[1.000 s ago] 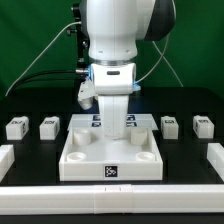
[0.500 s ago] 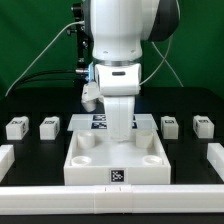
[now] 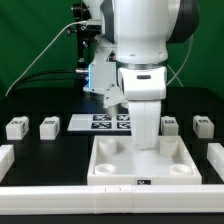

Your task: Assemble one leg

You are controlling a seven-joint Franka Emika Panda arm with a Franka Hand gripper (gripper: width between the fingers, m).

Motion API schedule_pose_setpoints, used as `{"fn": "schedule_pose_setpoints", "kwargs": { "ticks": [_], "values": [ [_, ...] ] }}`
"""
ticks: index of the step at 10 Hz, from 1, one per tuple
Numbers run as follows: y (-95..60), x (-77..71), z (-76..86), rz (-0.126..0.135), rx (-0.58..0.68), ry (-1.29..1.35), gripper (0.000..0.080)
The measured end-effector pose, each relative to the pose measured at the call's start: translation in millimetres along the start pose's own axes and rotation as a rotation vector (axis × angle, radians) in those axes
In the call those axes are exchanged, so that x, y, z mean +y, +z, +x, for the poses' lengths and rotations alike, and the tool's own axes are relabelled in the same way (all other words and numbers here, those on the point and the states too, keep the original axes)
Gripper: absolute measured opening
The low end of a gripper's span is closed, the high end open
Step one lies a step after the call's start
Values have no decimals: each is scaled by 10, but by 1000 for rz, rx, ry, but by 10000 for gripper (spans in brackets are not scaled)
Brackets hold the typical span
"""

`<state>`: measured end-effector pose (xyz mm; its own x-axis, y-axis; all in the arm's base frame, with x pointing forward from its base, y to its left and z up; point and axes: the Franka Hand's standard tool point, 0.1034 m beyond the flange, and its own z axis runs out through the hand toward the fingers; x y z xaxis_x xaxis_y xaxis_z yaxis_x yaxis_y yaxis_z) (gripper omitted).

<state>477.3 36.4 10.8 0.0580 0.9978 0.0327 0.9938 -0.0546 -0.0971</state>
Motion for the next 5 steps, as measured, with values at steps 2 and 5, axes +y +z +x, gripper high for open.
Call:
{"fn": "schedule_pose_setpoints", "kwargs": {
  "ticks": [2, 5],
  "values": [
    [1, 92, 139, -11, 6, 0, 71],
    [-6, 159, 282, -7, 9, 2, 71]
  ]
}}
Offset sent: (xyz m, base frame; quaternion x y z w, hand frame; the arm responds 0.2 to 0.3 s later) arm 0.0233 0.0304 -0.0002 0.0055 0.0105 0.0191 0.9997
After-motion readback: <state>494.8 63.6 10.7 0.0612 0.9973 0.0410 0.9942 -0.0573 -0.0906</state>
